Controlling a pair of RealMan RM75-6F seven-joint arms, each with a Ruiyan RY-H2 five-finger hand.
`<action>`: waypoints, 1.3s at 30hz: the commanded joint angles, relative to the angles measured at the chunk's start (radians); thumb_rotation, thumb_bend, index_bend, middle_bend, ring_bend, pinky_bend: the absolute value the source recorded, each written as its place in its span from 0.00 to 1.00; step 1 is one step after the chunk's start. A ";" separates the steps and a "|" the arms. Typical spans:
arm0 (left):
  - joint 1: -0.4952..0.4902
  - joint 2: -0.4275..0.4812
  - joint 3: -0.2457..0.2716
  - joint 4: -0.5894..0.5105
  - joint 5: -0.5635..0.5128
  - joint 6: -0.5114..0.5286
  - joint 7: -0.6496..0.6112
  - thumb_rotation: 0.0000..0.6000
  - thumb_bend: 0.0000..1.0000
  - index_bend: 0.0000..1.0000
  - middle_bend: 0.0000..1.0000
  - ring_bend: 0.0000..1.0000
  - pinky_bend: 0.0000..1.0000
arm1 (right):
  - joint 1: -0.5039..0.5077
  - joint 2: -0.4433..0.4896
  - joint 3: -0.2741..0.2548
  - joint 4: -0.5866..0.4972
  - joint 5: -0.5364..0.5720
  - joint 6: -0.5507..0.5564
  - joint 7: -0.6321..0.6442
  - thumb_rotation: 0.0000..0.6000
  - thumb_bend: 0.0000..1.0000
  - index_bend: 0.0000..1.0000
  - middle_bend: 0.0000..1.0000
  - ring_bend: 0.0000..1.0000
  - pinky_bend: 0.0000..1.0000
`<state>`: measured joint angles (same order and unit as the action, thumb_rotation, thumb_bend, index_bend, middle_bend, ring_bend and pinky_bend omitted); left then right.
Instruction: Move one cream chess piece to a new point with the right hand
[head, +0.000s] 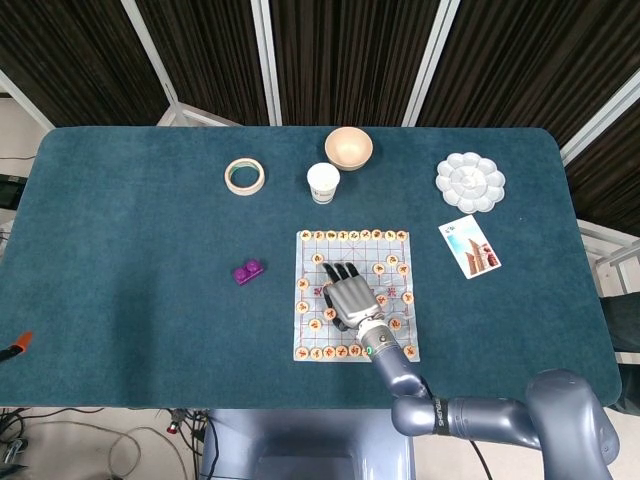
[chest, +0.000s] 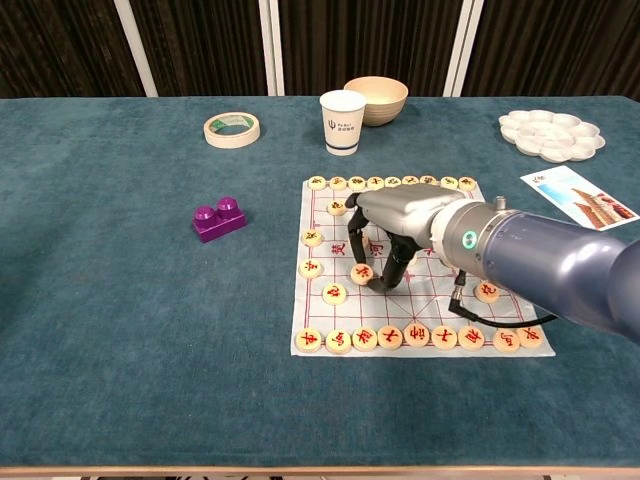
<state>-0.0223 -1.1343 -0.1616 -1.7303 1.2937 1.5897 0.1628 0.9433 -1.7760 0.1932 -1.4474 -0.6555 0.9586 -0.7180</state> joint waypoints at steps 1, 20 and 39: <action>0.000 0.000 0.000 -0.001 0.000 0.000 0.001 1.00 0.00 0.11 0.00 0.00 0.00 | 0.003 0.008 0.004 -0.006 0.009 0.000 -0.002 1.00 0.38 0.56 0.00 0.00 0.09; -0.001 0.000 0.001 -0.001 0.000 -0.001 0.002 1.00 0.00 0.11 0.00 0.00 0.00 | 0.031 0.014 0.027 0.031 0.114 0.004 -0.016 1.00 0.38 0.56 0.00 0.00 0.09; -0.001 0.000 0.001 -0.001 -0.001 -0.002 -0.002 1.00 0.00 0.11 0.00 0.00 0.00 | 0.064 -0.009 0.040 0.048 0.168 0.016 -0.040 1.00 0.38 0.56 0.00 0.00 0.09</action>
<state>-0.0236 -1.1339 -0.1608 -1.7308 1.2930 1.5876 0.1610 1.0060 -1.7837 0.2320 -1.4015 -0.4897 0.9734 -0.7563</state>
